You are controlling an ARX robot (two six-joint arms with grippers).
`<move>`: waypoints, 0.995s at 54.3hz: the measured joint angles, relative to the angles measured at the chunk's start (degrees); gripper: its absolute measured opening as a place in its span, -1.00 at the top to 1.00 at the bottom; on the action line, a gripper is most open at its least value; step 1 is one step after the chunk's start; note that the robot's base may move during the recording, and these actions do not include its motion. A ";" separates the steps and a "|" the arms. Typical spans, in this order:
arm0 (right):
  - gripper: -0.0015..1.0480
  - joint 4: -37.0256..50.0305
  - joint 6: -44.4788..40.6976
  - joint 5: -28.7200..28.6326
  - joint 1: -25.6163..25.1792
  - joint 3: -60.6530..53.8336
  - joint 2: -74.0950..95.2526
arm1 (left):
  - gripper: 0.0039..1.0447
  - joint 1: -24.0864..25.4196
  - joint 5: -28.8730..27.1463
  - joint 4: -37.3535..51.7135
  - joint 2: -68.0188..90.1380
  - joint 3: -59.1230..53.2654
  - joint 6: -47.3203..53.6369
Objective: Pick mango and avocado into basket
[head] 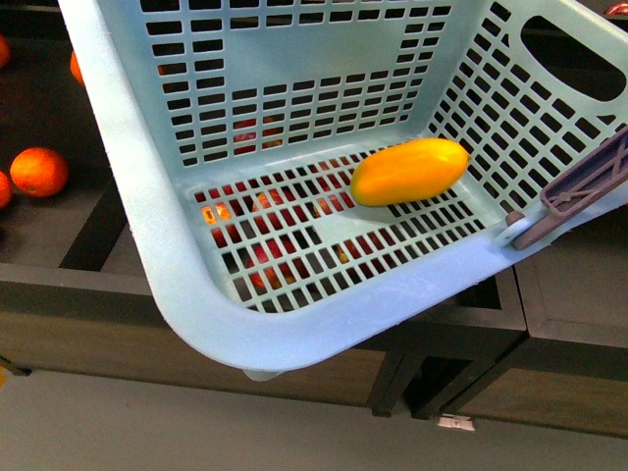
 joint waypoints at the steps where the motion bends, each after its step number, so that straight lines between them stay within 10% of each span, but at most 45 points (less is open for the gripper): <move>1: -0.83 0.46 -0.26 -0.17 -0.35 -0.39 -0.15 | 0.41 0.00 0.04 0.00 0.00 0.00 0.09; 10: -0.35 22.64 -9.90 -8.09 -1.79 -11.61 -3.39 | 0.41 -0.07 0.17 0.02 0.00 0.02 0.11; 28: 0.95 26.34 -14.03 -3.63 2.08 -27.32 -16.24 | 0.41 -0.11 0.17 0.02 0.00 0.02 -0.02; 54: 0.96 19.21 -14.27 -2.08 4.85 -35.87 -31.87 | 0.41 -0.11 0.44 0.02 0.00 0.02 -0.09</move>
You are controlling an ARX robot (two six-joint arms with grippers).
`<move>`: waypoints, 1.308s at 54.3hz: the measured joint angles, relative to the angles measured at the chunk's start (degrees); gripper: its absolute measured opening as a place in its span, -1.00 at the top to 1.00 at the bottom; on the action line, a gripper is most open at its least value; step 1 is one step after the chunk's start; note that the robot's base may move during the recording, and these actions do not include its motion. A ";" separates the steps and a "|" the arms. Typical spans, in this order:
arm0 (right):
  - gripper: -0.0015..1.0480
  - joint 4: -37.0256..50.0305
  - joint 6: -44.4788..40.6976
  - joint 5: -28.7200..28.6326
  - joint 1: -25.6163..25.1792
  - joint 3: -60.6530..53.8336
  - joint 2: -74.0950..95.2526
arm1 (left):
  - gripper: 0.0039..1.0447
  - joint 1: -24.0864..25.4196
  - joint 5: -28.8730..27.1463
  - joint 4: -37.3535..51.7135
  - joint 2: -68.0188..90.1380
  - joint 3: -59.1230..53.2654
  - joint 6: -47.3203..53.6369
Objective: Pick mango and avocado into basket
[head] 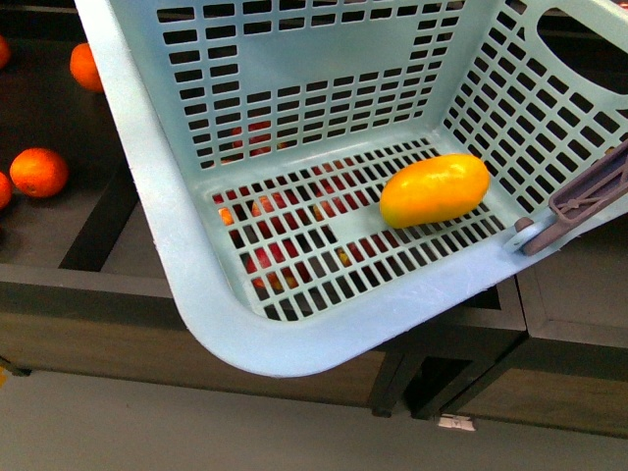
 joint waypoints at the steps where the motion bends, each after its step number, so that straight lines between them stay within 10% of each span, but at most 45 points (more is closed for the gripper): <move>1: 0.96 -0.22 0.02 0.00 0.00 -0.11 -0.37 | 0.41 0.00 -0.02 0.00 0.00 0.00 0.02; 19: 0.95 -6.86 -0.04 0.07 0.04 -3.56 -11.63 | 0.41 0.00 0.00 0.00 0.00 -0.02 0.04; 51: -0.86 -7.52 -0.11 0.07 0.04 -3.56 -12.87 | 0.41 0.00 -0.07 0.00 0.00 0.00 0.09; 71: -0.83 -7.52 -0.11 0.22 0.04 -3.56 -13.05 | 0.41 -0.74 0.57 0.02 0.00 0.00 -0.26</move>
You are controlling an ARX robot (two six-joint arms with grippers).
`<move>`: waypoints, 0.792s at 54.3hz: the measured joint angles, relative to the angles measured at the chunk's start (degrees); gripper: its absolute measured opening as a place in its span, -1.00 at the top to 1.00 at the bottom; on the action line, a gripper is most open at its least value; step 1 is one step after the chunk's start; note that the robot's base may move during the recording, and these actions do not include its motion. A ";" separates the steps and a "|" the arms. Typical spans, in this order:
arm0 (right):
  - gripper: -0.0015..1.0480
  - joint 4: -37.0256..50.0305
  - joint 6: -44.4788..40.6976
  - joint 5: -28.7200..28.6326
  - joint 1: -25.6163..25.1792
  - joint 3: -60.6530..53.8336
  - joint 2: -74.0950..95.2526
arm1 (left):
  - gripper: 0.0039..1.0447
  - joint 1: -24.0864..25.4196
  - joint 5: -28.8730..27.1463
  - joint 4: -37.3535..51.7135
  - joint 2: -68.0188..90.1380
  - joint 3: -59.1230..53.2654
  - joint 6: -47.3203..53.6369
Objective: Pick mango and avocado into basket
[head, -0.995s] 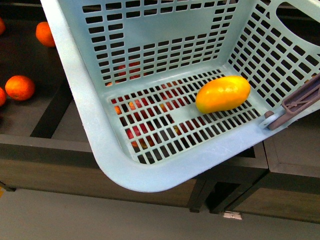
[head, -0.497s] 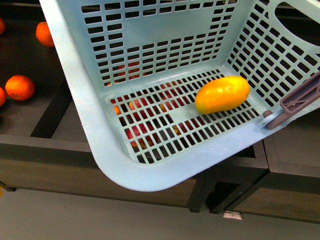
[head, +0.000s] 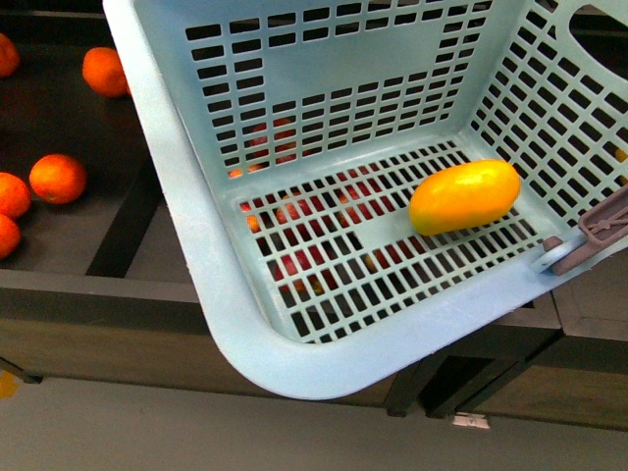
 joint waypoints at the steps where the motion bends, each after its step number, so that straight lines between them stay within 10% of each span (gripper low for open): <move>1: -0.83 0.00 0.00 0.02 0.00 0.00 0.00 | 0.41 0.00 -0.04 0.00 0.00 0.00 0.07; 43: -0.83 -0.09 -0.02 -0.15 0.04 0.00 0.02 | 0.41 0.55 -0.63 0.00 0.02 -0.02 0.33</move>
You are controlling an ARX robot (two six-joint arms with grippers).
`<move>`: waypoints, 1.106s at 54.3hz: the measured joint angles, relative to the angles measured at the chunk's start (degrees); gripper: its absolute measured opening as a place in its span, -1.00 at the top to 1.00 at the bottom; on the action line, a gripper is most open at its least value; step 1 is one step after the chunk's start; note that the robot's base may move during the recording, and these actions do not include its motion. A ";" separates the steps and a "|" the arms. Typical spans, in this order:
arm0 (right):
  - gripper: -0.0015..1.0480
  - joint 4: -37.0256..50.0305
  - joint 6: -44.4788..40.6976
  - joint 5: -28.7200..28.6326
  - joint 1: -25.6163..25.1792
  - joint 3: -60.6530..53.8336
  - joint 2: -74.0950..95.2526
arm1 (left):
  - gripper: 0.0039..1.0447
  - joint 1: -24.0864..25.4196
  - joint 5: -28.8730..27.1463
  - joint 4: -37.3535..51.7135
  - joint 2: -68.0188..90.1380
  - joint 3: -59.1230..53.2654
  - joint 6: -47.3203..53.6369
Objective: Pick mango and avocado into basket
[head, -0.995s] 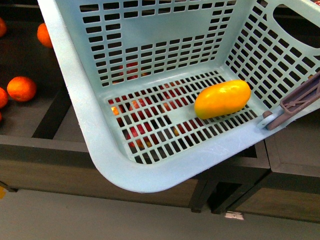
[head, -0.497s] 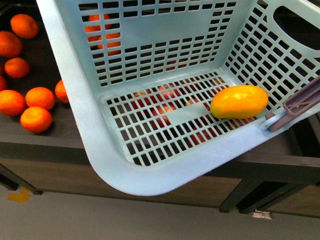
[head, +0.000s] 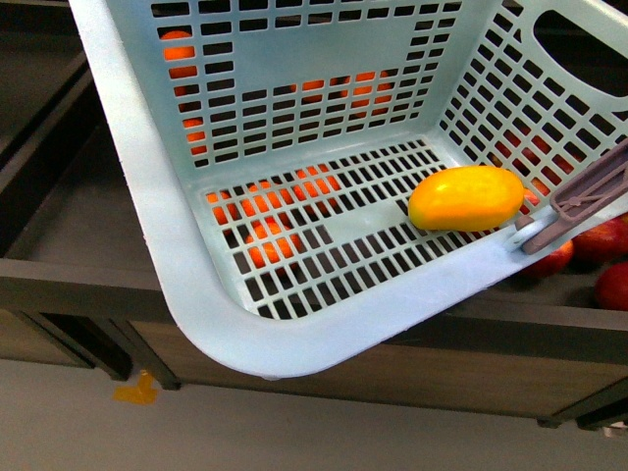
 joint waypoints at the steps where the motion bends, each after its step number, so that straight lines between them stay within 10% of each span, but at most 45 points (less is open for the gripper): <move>1: -0.83 0.02 0.00 0.02 0.00 0.00 0.00 | 0.41 0.02 -0.07 0.00 0.00 0.00 0.02; 60: -0.83 -0.09 -0.02 -0.04 0.11 -0.02 0.04 | 0.42 0.20 0.04 0.00 0.00 -0.04 0.09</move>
